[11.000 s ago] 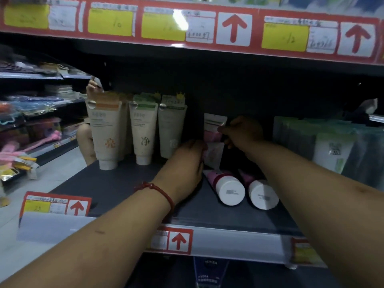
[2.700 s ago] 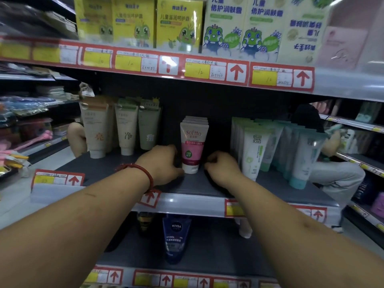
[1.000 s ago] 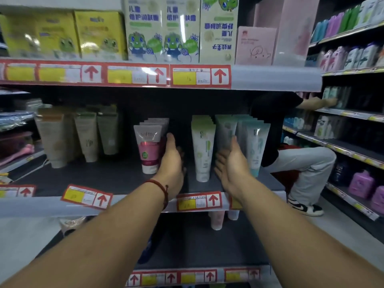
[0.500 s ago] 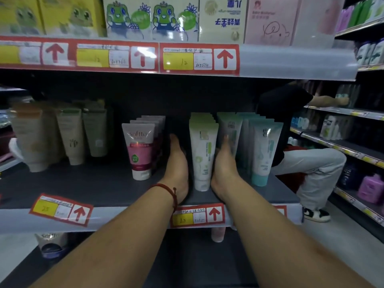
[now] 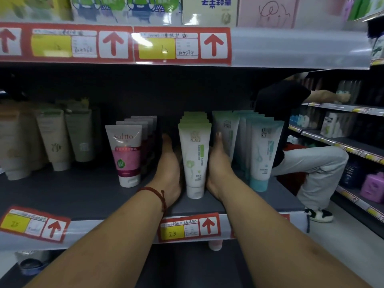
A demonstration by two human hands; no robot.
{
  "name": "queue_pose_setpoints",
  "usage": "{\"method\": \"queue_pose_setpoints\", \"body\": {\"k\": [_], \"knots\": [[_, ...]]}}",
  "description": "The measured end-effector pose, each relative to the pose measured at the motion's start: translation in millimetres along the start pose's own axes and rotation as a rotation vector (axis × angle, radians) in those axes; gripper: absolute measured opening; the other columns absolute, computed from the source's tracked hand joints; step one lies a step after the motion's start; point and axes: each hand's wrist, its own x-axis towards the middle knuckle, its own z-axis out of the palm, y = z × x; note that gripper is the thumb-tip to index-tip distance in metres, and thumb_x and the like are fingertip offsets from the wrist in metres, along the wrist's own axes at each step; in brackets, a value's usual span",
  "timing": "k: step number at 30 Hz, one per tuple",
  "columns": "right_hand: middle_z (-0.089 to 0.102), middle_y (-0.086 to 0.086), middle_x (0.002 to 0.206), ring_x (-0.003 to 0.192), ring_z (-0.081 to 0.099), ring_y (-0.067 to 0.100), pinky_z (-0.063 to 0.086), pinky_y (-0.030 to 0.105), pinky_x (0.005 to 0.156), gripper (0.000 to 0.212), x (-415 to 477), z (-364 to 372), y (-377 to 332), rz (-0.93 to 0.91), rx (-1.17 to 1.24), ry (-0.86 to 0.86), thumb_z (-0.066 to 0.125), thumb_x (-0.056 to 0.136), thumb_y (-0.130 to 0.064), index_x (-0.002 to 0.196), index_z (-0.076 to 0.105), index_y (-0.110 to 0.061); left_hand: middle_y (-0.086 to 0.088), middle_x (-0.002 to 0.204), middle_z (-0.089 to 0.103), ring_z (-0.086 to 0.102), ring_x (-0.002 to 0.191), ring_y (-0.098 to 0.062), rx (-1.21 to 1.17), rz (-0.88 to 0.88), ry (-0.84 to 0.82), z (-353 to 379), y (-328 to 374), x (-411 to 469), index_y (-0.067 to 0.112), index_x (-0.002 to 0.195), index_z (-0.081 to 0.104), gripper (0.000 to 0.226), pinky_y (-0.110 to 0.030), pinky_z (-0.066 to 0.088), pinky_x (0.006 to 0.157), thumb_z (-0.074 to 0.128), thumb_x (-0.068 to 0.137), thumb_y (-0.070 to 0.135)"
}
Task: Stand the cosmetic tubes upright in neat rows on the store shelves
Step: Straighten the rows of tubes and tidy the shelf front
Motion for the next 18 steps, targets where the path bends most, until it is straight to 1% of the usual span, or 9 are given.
{"method": "queue_pose_setpoints", "body": {"k": [2,4,7,9,11,15,18], "knots": [[0.068,0.012,0.124,0.118,0.062,0.029,0.045,0.048,0.107,0.088,2.9,-1.5,0.9,-0.005,-0.006,-0.013,0.036,0.079,-0.083,0.138,0.056,-0.021,-0.004,0.094,0.079,0.07,0.102,-0.022,0.0,0.0,-0.016,0.1,-1.0,0.4,0.024,0.102,0.072,0.064,-0.04,0.049,0.099,0.025,0.099,0.068],[0.069,0.012,0.122,0.117,0.062,0.028,0.045,0.047,0.107,0.082,4.6,-3.0,1.0,-0.01,-0.012,-0.012,0.034,0.084,-0.081,0.135,0.058,-0.021,-0.003,0.09,0.079,0.071,0.097,-0.02,0.008,0.002,-0.027,0.4,-1.5,0.0,0.025,0.1,0.072,0.064,-0.038,0.05,0.095,0.023,0.1,0.067],[0.069,0.012,0.122,0.117,0.062,0.028,0.045,0.047,0.107,0.083,5.5,-2.8,2.6,-0.013,-0.022,-0.021,0.034,0.083,-0.081,0.135,0.058,-0.021,-0.003,0.092,0.079,0.073,0.09,-0.017,0.012,0.012,-0.019,0.8,-2.5,0.0,0.025,0.102,0.072,0.064,-0.035,0.052,0.084,0.023,0.1,0.066],[0.069,0.011,0.123,0.118,0.062,0.028,0.044,0.047,0.108,0.085,4.5,-1.4,2.7,-0.007,-0.022,-0.033,0.034,0.081,-0.082,0.136,0.058,-0.021,-0.003,0.096,0.079,0.074,0.09,-0.017,0.007,0.015,-0.014,1.3,-2.9,-0.2,0.025,0.104,0.072,0.063,-0.034,0.053,0.081,0.024,0.1,0.066],[0.068,0.01,0.124,0.119,0.061,0.028,0.044,0.047,0.108,0.085,4.5,-1.7,2.6,-0.013,-0.02,-0.031,0.035,0.08,-0.082,0.136,0.057,-0.022,-0.003,0.098,0.079,0.074,0.089,-0.017,0.01,0.02,-0.016,1.7,-2.5,-0.9,0.025,0.105,0.072,0.063,-0.034,0.053,0.081,0.025,0.1,0.066],[0.067,0.011,0.125,0.119,0.061,0.027,0.044,0.047,0.108,0.083,4.9,-2.0,2.7,-0.031,-0.011,-0.02,0.036,0.082,-0.081,0.137,0.056,-0.022,-0.002,0.086,0.079,0.076,0.075,-0.013,0.015,0.027,-0.02,2.2,-0.9,-3.0,0.023,0.1,0.072,0.063,-0.034,0.052,0.081,0.024,0.1,0.065],[0.065,0.01,0.129,0.121,0.06,0.027,0.043,0.048,0.109,0.094,4.2,1.1,1.1,-0.039,-0.013,-0.008,0.04,0.071,-0.085,0.142,0.051,-0.024,-0.001,0.083,0.079,0.076,0.074,-0.013,0.02,0.035,-0.004,2.8,-0.2,-3.8,0.024,0.095,0.072,0.063,-0.035,0.052,0.085,0.025,0.101,0.064]]}}
